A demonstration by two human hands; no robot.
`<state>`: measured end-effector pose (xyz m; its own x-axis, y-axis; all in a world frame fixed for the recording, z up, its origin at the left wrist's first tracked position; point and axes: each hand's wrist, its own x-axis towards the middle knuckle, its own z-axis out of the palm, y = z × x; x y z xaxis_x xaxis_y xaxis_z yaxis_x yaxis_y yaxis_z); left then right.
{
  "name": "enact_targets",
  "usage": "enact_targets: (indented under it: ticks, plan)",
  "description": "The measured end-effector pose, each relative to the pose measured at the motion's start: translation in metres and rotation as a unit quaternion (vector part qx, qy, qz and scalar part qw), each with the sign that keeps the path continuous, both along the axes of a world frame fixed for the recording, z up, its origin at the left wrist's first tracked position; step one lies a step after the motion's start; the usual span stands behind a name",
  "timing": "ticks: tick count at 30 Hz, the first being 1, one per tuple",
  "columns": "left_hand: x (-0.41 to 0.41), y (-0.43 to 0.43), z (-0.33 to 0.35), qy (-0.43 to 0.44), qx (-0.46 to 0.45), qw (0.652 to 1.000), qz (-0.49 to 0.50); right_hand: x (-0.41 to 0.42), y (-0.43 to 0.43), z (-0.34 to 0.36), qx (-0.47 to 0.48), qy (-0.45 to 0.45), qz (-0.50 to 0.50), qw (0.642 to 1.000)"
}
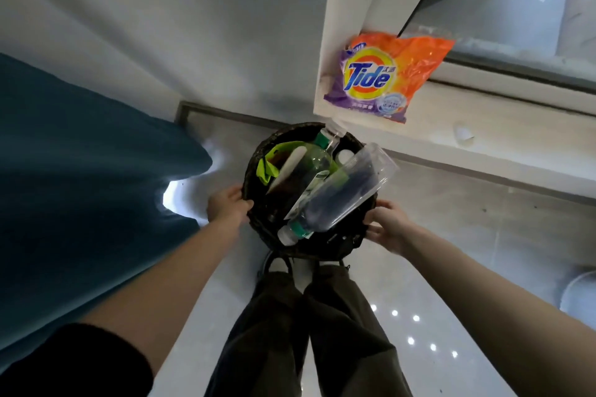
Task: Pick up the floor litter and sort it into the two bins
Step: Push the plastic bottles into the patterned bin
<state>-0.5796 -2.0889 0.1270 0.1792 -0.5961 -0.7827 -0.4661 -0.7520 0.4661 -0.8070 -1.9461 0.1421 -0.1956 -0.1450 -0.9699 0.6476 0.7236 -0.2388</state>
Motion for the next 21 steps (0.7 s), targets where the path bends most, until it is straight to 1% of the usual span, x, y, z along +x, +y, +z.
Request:
enact_targets:
  ticks: [5,9,14,21]
  plan:
    - [0.004,0.002,-0.043,0.007,0.035,0.999,0.013,-0.002,0.002,-0.042,0.004,0.003,0.006,1.000]
    - [0.010,0.004,-0.058,0.017,0.037,0.999,0.016,-0.001,0.003,-0.053,0.001,0.003,0.025,1.000]
    - [0.014,0.012,-0.077,0.021,0.040,0.998,0.033,0.001,0.008,-0.070,0.013,-0.006,0.078,0.997]
    - [0.018,0.022,-0.092,0.021,0.031,0.999,0.039,0.005,0.013,-0.086,0.026,-0.021,0.104,0.994]
